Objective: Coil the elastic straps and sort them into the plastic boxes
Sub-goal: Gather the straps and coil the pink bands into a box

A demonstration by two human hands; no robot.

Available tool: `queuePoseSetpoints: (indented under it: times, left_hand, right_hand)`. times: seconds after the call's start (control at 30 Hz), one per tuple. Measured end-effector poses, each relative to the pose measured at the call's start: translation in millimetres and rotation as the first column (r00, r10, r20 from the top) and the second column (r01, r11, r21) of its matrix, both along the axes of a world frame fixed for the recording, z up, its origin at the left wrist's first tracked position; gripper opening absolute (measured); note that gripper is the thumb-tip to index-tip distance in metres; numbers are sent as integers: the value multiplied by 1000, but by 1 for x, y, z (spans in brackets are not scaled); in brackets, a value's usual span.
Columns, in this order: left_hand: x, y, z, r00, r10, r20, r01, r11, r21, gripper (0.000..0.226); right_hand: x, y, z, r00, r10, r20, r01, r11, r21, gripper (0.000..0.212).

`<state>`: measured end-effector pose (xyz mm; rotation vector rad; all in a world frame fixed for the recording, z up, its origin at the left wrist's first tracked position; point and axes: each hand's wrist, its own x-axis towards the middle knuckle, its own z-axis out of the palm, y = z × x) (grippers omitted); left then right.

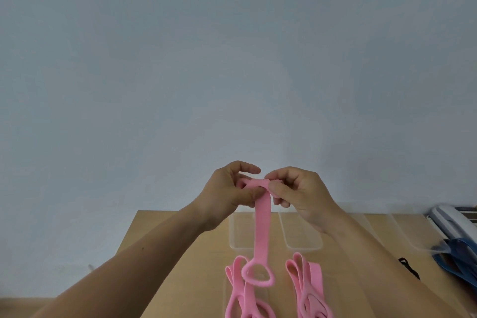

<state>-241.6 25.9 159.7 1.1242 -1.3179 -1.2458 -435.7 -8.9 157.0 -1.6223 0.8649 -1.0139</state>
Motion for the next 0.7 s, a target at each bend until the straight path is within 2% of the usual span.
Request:
queuePoseSetpoints:
  times: [0.07,0.2,0.37,0.43,0.57,0.7]
  left_hand:
    - [1,1,4,995,-63,-83,71,993,94,34]
    - [6,2,8,979,-182,-94,196,964,178,29]
    - [8,3,9,956,-222,-190,266,931,250,23]
    - [8,2,7,957,-206,-203,256,932,257,19]
    - [8,1,3,971,-134,-198,181,954,240,20]
    - [7,0,0,975,-92,-203,128,976,176,23]
  right_hand:
    - [2,0,0,999,-10,36,11,1000,-28,14]
    - [5,-1,-3,999,-16,31,19,994,-107,21]
    - [5,0,-8,998,-30,-64,10,955,-295,25]
    - [4,-1,-9,996,-21,-82,-7,945,-326,30]
    - [4,-1,-14,998,-19,-61,4,973,-232,35]
    - [8,1,-15,997,40,59,-38,999,-31,28]
